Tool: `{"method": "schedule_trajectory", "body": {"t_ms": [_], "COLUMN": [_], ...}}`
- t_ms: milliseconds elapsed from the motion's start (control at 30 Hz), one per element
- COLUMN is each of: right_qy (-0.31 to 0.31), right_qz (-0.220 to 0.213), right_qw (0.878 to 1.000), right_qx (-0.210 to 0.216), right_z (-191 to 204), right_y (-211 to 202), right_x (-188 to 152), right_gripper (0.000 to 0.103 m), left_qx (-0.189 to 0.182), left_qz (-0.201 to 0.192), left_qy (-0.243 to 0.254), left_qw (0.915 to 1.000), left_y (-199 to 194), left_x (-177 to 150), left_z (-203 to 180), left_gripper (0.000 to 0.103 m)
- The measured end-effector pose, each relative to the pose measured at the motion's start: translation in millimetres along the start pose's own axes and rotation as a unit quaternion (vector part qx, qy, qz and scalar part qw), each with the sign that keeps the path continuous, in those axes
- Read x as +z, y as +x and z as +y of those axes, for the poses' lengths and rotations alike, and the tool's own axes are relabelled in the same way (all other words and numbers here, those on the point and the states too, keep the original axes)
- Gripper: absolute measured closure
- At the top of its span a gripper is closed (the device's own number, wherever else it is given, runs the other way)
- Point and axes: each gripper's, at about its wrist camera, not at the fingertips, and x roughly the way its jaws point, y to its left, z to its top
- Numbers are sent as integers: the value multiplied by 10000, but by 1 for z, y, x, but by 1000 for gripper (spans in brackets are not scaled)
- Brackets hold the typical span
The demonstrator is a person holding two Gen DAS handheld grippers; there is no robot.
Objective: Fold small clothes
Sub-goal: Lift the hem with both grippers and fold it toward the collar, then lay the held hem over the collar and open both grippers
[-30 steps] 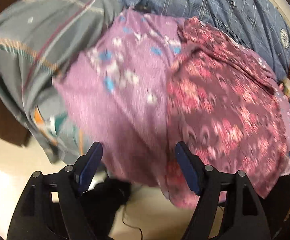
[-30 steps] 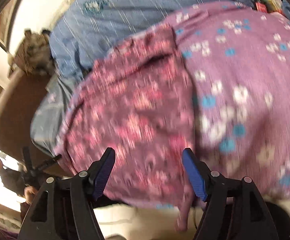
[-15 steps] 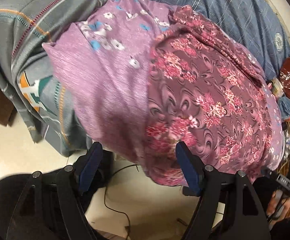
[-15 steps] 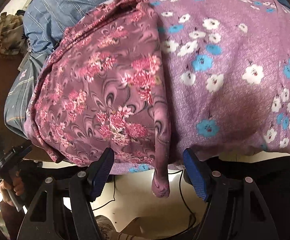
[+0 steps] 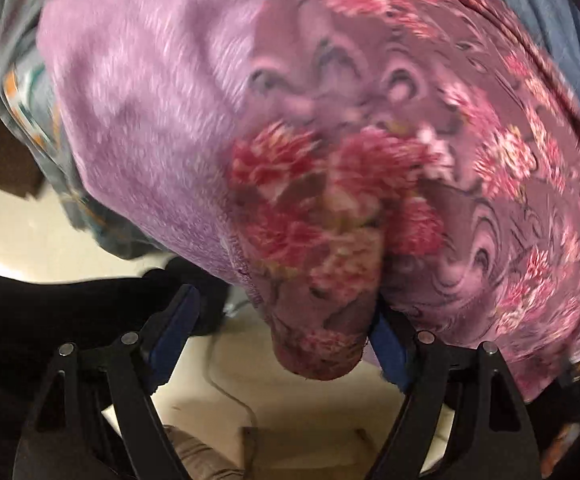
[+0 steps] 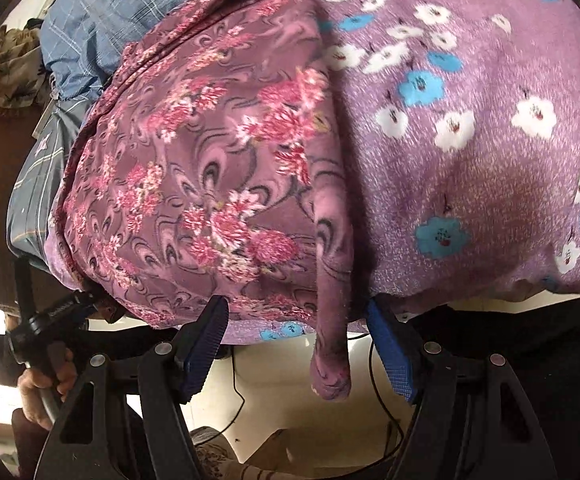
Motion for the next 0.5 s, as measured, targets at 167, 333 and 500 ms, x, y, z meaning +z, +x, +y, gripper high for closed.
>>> {"method": "schedule_trajectory", "body": {"t_ms": [167, 333, 500], "right_qy": [7, -272, -300], "right_qz": [48, 169, 223], "right_qw": [9999, 9994, 9983], "right_qx": [-89, -154, 448], "right_z": [-2, 4, 9], "right_y": [9, 14, -8], "right_x": [2, 2, 3], "right_gripper": [30, 87, 100], "left_qx": [-442, -612, -958], "left_qz": [134, 176, 251], "left_qy": [-13, 191, 314], "left_qw": [9989, 9978, 9946], "left_y": [6, 0, -24], "left_x": [-2, -4, -2], "left_z": [9, 7, 9], "left_gripper": [78, 90, 93]}}
